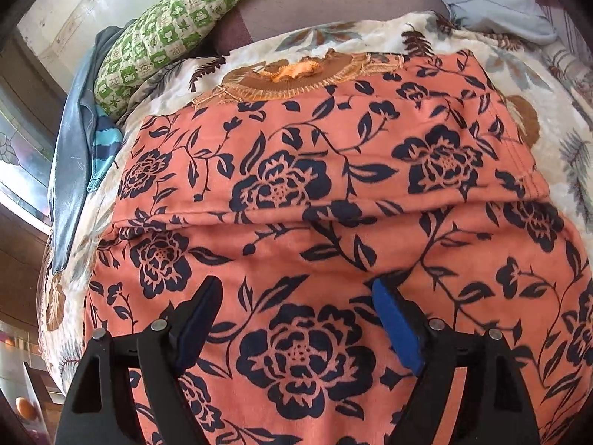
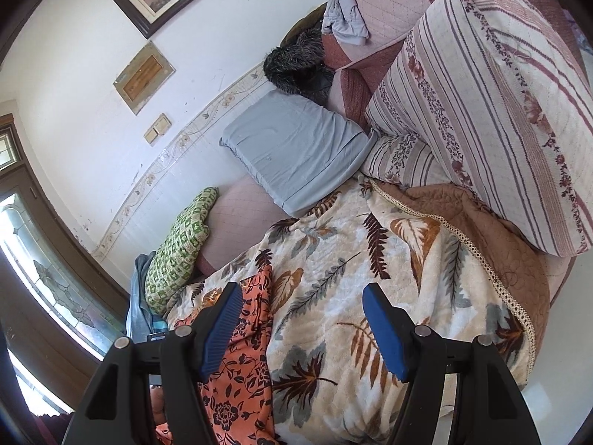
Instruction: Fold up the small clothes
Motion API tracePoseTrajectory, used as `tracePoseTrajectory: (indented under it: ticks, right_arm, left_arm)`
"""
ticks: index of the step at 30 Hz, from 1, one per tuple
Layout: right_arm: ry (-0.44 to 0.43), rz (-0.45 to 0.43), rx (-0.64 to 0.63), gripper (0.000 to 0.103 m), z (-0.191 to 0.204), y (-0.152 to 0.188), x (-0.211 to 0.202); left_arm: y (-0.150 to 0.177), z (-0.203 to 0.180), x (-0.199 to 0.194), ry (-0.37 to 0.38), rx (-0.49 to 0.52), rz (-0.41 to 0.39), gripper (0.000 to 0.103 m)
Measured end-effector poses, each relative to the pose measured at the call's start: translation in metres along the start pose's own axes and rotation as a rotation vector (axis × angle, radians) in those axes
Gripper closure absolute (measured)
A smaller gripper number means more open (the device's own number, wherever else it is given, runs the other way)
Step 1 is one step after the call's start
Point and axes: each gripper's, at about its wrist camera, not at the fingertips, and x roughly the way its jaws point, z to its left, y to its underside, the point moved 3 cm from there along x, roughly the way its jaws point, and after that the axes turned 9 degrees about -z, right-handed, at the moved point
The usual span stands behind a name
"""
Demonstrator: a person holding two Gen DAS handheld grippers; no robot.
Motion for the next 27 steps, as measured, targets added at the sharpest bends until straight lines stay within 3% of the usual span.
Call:
tracePoseTrajectory:
  ticks: [5, 11, 16, 22, 27]
  right_arm:
    - [-0.018, -0.01, 0.026, 0.032, -0.02, -0.003, -0.001]
    - [-0.029, 0.004, 0.046, 0.032, -0.039, -0.002, 0.007]
    - [-0.04, 0.006, 0.063, 0.032, -0.052, -0.003, 0.013]
    - [-0.055, 0.005, 0.07, 0.032, -0.054, -0.004, 0.015]
    - [-0.062, -0.004, 0.05, 0.032, -0.051, -0.005, 0.009]
  left_arm:
    - [0.014, -0.002, -0.002, -0.018, 0.0, -0.001, 0.018]
    - [0.015, 0.004, 0.009, -0.081, -0.066, 0.012, 0.0]
    - [0.021, 0.003, 0.01, -0.107, -0.115, -0.031, 0.0]
    - [0.022, 0.012, 0.014, -0.07, -0.22, 0.048, 0.0]
    - [0.014, 0.009, 0.009, -0.089, -0.145, 0.103, 0.0]
